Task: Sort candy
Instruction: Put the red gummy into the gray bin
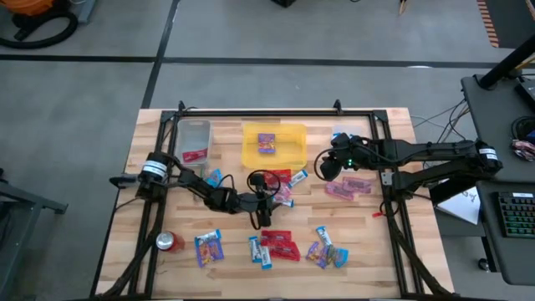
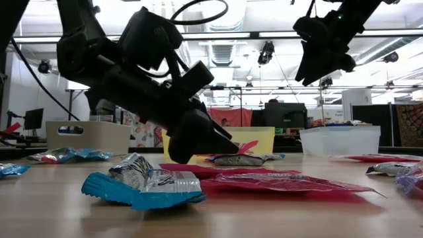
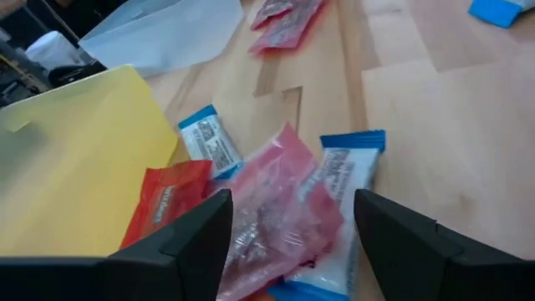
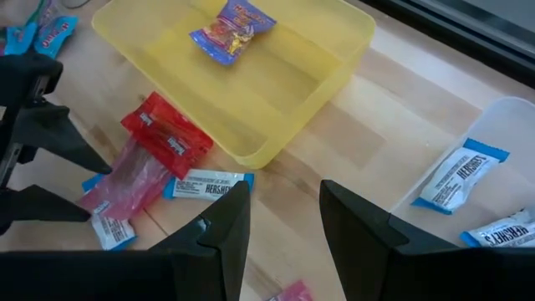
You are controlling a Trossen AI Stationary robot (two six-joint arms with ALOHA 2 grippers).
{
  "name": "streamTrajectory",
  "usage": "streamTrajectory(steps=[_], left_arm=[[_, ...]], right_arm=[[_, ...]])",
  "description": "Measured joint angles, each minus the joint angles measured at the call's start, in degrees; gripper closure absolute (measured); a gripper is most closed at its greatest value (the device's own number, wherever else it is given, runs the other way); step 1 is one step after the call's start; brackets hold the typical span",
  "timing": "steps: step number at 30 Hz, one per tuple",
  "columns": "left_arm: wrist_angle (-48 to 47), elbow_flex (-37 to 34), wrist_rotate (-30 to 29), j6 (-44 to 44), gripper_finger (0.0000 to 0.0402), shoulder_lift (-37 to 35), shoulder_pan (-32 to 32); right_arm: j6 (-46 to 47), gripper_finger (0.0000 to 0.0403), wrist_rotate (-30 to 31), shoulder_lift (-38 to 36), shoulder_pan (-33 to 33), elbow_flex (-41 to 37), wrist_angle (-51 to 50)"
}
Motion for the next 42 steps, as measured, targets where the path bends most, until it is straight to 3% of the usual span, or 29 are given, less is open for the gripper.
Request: streamTrajectory(steps=[14, 24, 32, 42], left_arm=[[-1.70, -0.36, 0.01, -2.58, 0.0247, 0.00, 2.68], [-1.76, -0.37, 0.06, -2.63, 0.0388, 0.00, 2.57], [-4.72, -0.42, 4.49, -2.34, 0.0400, -5.20, 2.05], [-23.53, -0.42, 5.10, -3.36, 0.0401, -22.87, 1.91]], right_arm=[[0.14, 0.0264, -0.02, 0.00, 0.00, 0.00, 0.00], [0.11, 0.0264, -0.02, 0.00, 0.00, 0.00, 0.00], [0.09, 0.0264, -0.02, 0.00, 0.00, 0.00, 0.00], [0.09, 0.0264, -0.03, 0.00, 0.00, -0.02, 0.02]])
